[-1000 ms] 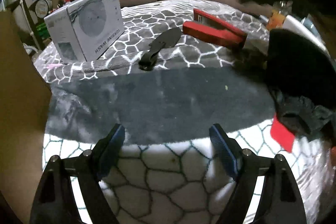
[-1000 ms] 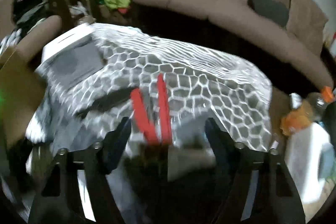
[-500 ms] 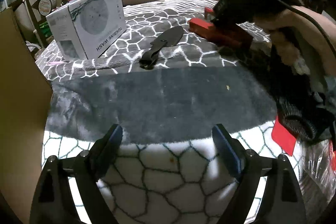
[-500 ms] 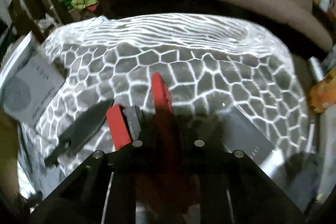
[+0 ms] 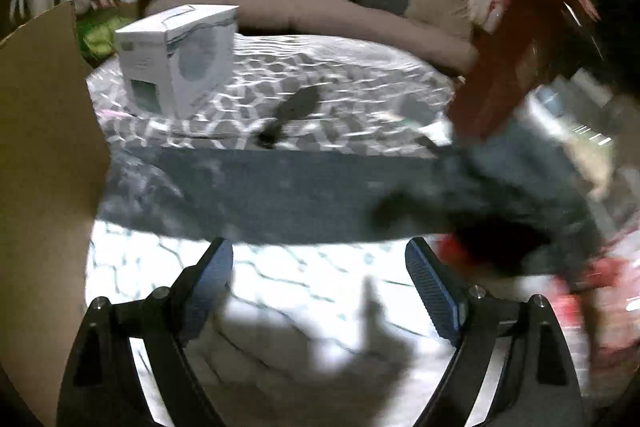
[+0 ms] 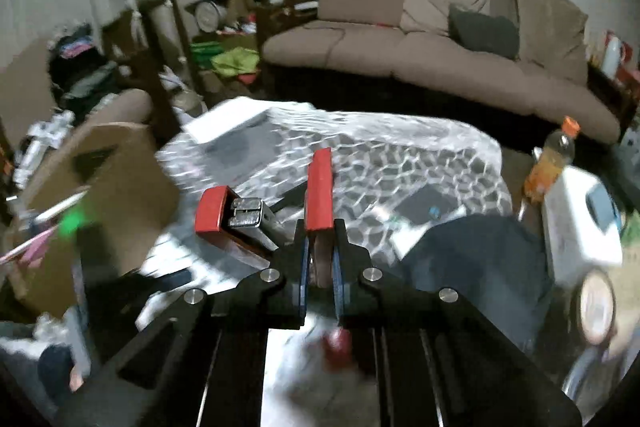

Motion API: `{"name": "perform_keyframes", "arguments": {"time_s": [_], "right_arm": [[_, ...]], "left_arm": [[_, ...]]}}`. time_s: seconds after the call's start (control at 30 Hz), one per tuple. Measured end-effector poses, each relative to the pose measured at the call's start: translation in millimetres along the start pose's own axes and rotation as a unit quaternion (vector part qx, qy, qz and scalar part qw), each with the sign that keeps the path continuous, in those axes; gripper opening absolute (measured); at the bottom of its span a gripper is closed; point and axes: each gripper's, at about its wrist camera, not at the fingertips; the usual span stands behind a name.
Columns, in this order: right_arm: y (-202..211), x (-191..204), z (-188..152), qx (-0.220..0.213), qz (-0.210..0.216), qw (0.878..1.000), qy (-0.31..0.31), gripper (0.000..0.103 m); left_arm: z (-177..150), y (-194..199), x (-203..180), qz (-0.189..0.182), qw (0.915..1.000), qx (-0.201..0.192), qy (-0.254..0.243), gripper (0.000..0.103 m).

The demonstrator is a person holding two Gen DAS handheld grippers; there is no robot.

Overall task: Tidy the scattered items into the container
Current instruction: 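Close the right tool on the red stapler's body, then lift the red stapler with the right tool and carry it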

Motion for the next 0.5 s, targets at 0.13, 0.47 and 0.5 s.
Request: {"name": "perform_keyframes", "arguments": {"time_s": [0.13, 0.47, 0.5], "right_arm": [[49.0, 20.0, -36.9, 0.015, 0.009, 1.0, -0.003, 0.011], [107.8, 69.7, -133.3, 0.2, 0.061, 0.978, -0.012, 0.014], [108.2, 81.7, -138.2, 0.225, 0.082, 0.971, -0.004, 0.014]], "left_arm": [[-14.1, 50.3, -16.0, 0.003, 0.9998, 0.02, -0.002, 0.089], [-100.1, 180.5, -47.8, -0.008, 0.9876, -0.037, -0.152, 0.089], [-101.9, 179.7, -48.7, -0.007, 0.9858, -0.038, -0.164, 0.089]]}}
Point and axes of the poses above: each gripper's, at about its wrist camera, not at the fingertips, and y roughly against the way its jaws point, x to its left, z to its top, and after that the axes turned 4 degrees about -x, right-handed
